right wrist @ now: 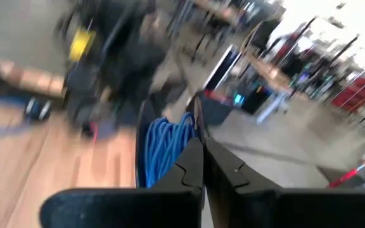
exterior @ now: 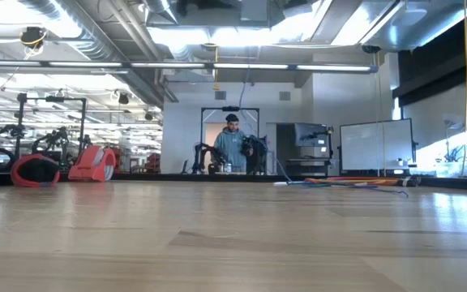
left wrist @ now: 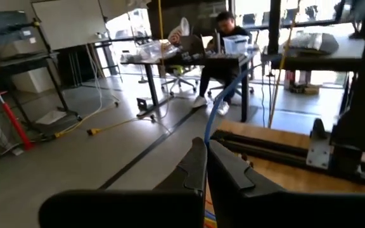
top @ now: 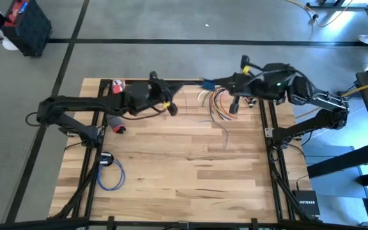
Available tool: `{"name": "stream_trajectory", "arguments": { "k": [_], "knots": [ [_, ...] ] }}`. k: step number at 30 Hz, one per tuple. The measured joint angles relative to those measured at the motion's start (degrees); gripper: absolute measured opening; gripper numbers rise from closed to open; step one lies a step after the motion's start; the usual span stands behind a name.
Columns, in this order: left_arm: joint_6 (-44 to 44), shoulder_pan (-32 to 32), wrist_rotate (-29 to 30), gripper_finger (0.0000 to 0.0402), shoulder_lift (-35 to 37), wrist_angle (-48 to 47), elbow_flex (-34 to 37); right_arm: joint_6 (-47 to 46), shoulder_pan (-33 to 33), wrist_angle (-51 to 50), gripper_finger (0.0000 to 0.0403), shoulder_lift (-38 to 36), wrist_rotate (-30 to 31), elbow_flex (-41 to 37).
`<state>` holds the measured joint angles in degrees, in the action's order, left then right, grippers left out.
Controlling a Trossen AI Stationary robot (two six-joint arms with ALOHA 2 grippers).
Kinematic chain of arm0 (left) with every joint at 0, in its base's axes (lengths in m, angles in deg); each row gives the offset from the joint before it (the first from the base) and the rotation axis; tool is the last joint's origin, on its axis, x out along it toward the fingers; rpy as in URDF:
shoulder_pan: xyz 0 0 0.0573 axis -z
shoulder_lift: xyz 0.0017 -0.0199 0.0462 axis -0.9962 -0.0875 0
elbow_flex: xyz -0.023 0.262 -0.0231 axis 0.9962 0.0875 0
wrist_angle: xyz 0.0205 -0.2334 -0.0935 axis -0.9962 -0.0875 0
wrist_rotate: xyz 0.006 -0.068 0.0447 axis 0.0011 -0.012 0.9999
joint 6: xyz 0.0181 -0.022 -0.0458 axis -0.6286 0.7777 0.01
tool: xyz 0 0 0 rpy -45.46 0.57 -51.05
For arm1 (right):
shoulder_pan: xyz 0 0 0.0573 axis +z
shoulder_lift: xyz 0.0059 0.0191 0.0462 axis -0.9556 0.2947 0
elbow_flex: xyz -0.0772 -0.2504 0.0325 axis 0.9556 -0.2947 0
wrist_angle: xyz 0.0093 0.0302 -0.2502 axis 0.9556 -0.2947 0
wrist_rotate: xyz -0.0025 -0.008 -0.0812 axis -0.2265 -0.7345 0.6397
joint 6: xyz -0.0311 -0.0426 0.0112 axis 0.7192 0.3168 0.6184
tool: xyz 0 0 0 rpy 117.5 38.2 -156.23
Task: Coil cords
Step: Coil the blue cable wire on the black spool
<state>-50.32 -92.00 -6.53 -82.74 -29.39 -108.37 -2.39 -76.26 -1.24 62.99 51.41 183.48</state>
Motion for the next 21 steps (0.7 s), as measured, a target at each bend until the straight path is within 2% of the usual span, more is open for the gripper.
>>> {"name": "stream_trajectory", "arguments": {
  "k": [5, 9, 14, 21],
  "knots": [
    [1.2, -0.2, -1.4, 0.0000, 3.4, -0.3, 0.0, 0.1, 0.0, -7.4, 0.0005, 2.0, 2.1, 0.0],
    [2.7, 0.1, -3.3, 0.0000, 4.8, 0.2, -0.1, 0.2, 0.0, -8.7, 0.0005, 5.5, 3.4, -0.1],
    [5.3, 1.6, -7.7, 0.0000, 4.9, 1.1, -0.1, 1.3, -0.4, -6.2, 0.0005, 10.9, 13.9, -0.2],
    [5.6, 5.0, -8.8, 0.0000, 3.4, 2.5, -0.2, 1.1, -3.6, 2.9, 0.0005, 15.0, 12.0, -0.2]
  ]
}}
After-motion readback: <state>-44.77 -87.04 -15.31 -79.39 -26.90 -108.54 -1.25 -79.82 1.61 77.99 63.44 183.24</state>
